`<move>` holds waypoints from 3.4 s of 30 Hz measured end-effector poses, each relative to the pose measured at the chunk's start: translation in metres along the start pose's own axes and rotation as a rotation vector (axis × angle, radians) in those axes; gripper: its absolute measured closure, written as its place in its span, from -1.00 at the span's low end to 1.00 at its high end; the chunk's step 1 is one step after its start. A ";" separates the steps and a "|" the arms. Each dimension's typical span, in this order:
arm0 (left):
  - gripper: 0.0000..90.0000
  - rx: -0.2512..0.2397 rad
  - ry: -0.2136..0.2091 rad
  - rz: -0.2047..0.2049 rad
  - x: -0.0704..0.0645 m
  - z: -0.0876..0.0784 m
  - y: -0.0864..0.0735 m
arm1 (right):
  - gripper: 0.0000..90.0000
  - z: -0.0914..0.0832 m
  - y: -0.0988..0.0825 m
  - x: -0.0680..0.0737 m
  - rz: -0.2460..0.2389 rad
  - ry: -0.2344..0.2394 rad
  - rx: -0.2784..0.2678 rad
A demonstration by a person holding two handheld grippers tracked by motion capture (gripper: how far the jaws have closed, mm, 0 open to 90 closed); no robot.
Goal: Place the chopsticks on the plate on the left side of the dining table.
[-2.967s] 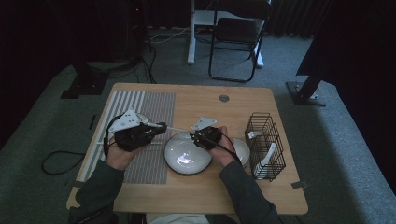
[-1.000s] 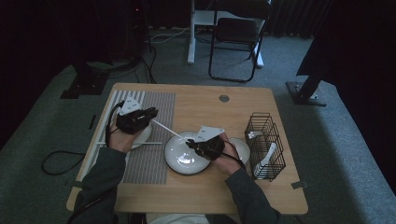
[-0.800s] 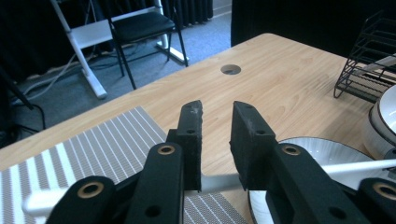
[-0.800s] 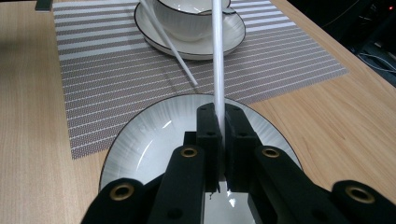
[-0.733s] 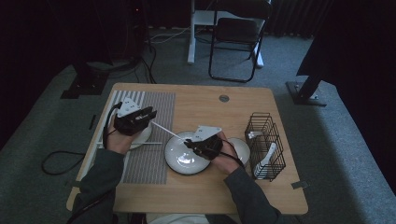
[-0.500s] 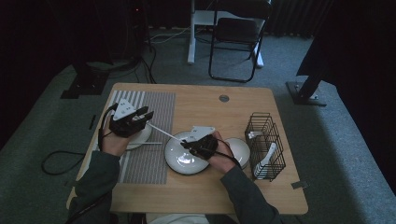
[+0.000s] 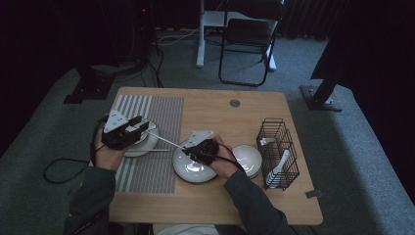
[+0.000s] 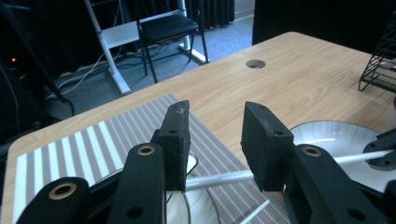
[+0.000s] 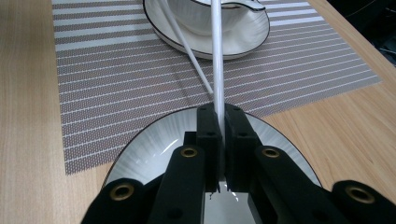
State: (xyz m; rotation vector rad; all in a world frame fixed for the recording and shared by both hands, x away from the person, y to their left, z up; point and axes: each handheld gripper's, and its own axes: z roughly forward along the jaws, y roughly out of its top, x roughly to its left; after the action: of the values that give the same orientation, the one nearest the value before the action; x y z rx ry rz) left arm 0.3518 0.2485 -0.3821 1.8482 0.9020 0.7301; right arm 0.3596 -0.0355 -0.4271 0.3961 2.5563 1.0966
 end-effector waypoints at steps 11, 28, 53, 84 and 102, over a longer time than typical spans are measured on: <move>0.33 0.015 0.042 0.007 0.001 -0.018 -0.014 | 0.92 0.018 0.014 0.000 -0.031 0.020 0.036; 0.33 0.042 0.129 -0.007 0.004 -0.043 -0.041 | 0.92 0.044 0.026 0.000 -0.061 0.053 0.056; 0.70 0.173 0.192 -0.129 0.007 -0.045 -0.103 | 0.92 0.083 0.036 0.006 -0.113 0.110 0.093; 0.80 0.268 0.171 -0.081 0.001 0.002 -0.110 | 0.92 0.108 0.037 0.015 -0.169 0.180 0.128; 0.77 0.244 0.179 -0.078 -0.002 -0.003 -0.111 | 0.92 0.106 0.032 0.013 -0.190 0.210 0.077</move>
State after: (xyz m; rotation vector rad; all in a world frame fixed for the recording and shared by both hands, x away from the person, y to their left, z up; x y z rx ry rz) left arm 0.3179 0.2821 -0.4825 1.9684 1.2181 0.7732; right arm 0.3942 0.0585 -0.4749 0.0549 2.7565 1.0199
